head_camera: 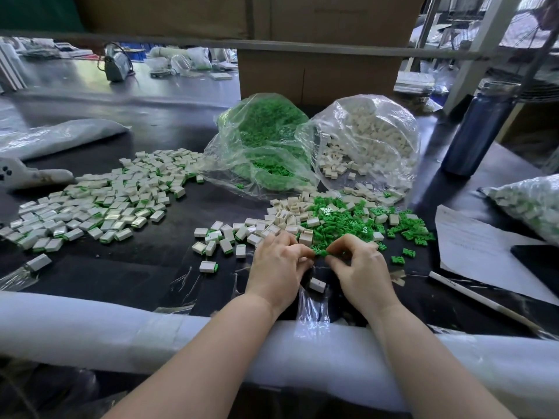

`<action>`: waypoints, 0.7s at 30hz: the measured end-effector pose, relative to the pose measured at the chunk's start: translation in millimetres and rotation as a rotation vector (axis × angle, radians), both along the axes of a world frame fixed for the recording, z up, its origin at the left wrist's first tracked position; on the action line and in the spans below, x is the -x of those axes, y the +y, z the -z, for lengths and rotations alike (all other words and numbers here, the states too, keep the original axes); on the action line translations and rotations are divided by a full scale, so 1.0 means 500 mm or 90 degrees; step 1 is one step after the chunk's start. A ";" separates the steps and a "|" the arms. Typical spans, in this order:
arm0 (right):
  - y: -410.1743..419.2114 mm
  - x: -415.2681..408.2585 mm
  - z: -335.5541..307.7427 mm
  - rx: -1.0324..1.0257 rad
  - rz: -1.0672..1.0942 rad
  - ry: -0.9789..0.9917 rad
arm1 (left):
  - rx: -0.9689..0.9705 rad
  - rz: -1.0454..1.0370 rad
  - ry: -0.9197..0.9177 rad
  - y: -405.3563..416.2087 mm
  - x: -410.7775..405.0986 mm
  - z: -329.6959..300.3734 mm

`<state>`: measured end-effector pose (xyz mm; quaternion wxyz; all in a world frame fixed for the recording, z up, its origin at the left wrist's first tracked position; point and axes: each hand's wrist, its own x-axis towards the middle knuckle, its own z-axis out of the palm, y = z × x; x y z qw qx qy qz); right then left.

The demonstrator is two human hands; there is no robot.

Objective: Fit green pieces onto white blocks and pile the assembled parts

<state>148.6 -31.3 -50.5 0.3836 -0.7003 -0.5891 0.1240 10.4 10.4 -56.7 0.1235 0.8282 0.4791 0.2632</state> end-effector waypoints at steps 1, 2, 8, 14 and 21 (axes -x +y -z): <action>-0.003 0.004 -0.002 0.003 -0.026 0.031 | -0.004 -0.005 -0.001 0.000 0.001 0.002; -0.006 0.008 -0.004 0.010 -0.047 0.053 | -0.005 -0.010 -0.004 0.000 0.002 0.003; -0.016 0.017 -0.018 0.079 -0.173 0.177 | 0.007 -0.011 -0.027 0.001 0.004 0.006; -0.011 0.012 -0.017 0.030 -0.126 0.213 | 0.005 0.009 -0.097 -0.003 0.007 0.003; -0.007 0.004 -0.015 -0.050 -0.079 0.269 | 0.215 0.070 -0.367 -0.014 0.010 -0.022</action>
